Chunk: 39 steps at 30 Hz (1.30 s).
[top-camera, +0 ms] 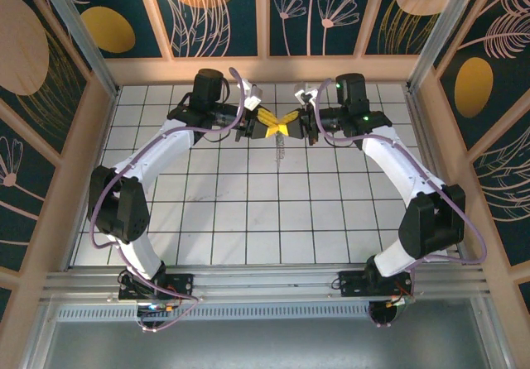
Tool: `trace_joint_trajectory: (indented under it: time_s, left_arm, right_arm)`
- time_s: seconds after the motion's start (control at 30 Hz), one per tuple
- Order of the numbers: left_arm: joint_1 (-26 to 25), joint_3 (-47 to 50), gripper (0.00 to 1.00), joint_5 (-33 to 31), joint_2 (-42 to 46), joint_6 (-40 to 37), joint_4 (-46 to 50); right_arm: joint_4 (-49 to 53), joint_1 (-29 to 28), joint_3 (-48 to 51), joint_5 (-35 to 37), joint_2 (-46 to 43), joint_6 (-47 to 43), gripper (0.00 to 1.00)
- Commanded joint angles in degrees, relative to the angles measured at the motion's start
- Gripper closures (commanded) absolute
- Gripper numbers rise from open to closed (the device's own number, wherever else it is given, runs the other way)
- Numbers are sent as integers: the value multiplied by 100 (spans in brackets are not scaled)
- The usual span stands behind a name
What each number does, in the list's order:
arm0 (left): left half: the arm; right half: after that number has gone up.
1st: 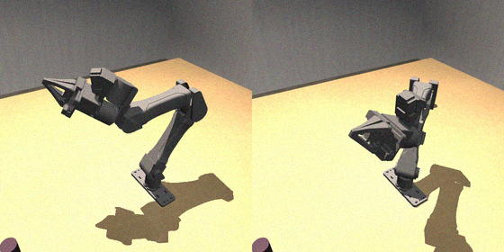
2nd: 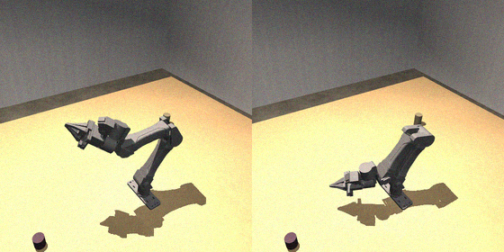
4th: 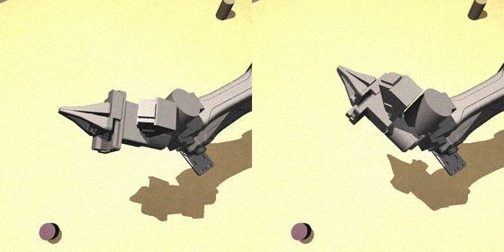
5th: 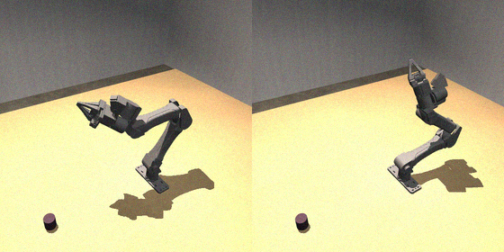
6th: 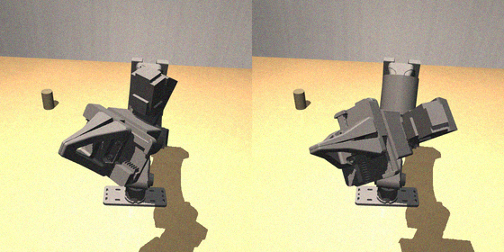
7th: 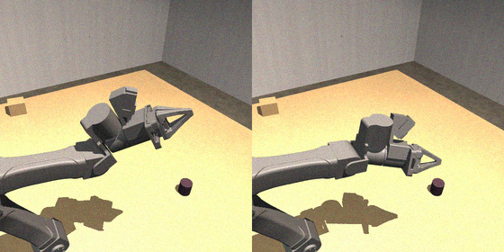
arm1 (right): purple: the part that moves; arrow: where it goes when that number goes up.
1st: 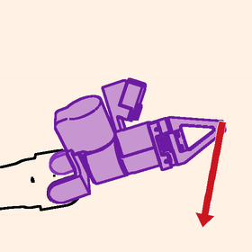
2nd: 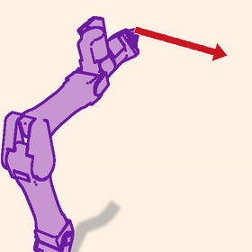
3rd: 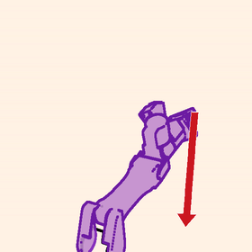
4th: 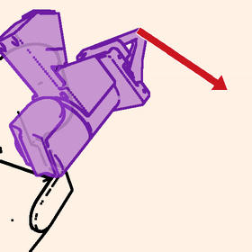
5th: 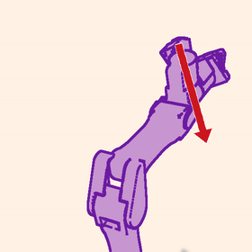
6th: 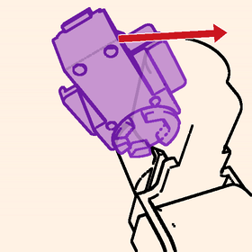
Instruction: Put the keys on the keyring
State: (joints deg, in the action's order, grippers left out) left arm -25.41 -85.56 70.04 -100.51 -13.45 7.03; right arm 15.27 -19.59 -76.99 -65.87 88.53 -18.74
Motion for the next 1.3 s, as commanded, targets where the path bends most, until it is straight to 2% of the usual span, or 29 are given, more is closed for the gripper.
trace_joint_trajectory:
  time_s: [0.0,0.37,0.47,0.5,0.77,0.83,0.93,1.13,1.27]
  left_arm:
    - [9,34,85,194,192,-90,-87]
    - [36,33,91,317,198,-81,-113]
    - [36,53,97,374,198,-28,-192]
    - [36,92,100,383,205,46,-301]
    - [18,518,100,115,512,773,-1411]
    - [2,637,100,1,583,917,-1678]
    - [1,712,100,-166,642,1107,-1957]
    - [7,876,100,-483,725,1569,-2620]
    - [1,1037,100,-667,791,1990,-3265]
  right_arm:
    - [-182,33,44,-60,-223,-9,100]
    - [-212,51,70,-49,-231,2,100]
    - [-276,44,64,-88,-223,63,100]
    - [-311,44,64,-106,-221,88,100]
    - [-806,37,141,-122,-278,446,100]
    - [-923,37,153,-107,-306,550,85]
    - [-1141,51,231,4,-405,709,70]
    - [-2306,335,913,261,-1064,1488,60]
    - [-3324,428,1622,887,-1558,2120,59]
